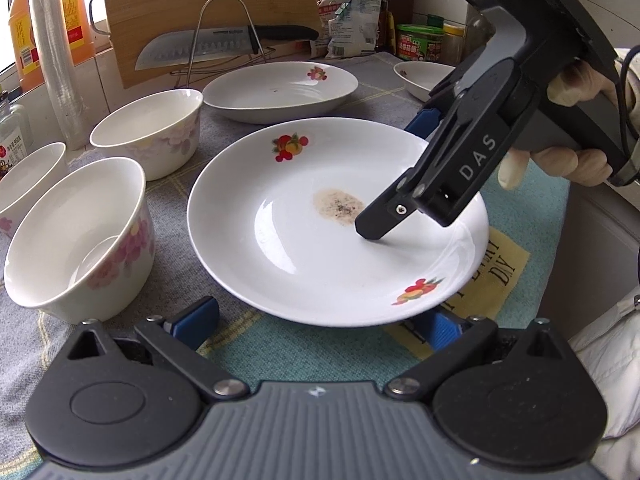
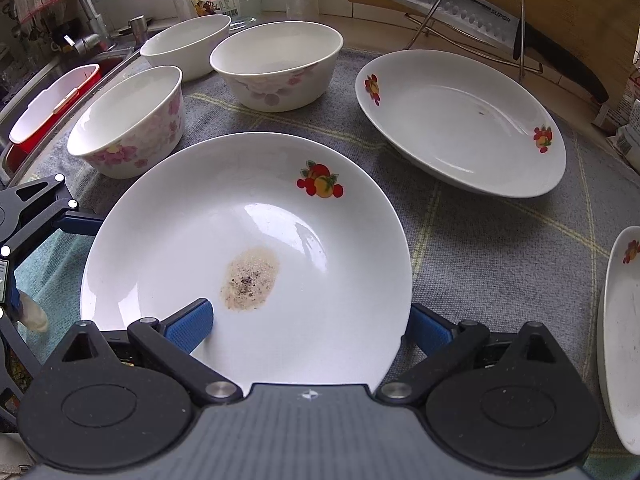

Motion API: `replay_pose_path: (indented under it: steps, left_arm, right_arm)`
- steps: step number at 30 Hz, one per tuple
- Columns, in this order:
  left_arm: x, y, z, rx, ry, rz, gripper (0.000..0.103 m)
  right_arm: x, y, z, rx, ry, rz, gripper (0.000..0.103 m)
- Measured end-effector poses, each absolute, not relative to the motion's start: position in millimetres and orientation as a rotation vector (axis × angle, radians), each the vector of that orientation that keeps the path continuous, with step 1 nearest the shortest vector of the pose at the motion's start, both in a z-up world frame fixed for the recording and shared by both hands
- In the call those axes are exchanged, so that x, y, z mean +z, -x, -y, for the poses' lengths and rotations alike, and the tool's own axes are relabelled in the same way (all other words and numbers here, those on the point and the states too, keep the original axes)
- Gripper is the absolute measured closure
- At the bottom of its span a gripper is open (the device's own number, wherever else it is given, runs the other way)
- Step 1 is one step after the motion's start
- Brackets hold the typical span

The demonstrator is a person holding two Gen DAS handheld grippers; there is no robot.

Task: Organize plates and bowls
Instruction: 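Close the right tool on the stained plate's rim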

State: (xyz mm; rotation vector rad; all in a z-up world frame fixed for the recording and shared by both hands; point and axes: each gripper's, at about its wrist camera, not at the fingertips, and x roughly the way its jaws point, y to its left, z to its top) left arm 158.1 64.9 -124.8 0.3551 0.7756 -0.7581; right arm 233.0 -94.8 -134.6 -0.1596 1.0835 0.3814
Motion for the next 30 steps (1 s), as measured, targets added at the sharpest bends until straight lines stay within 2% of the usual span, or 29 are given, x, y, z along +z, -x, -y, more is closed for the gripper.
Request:
replay_pose_path:
  steps: [15,30]
  left_arm:
    - [-125,-166,-65,-0.868,-0.401,-0.761,0.0]
    - [-126,-165,-67,-0.904,-0.405,-0.732,0.0]
  right_arm:
    - [-132,-245,97,0.394,0.133,-1.111,0.0]
    - [-125,-256,132,0.469,-0.173,-1.149,0.0]
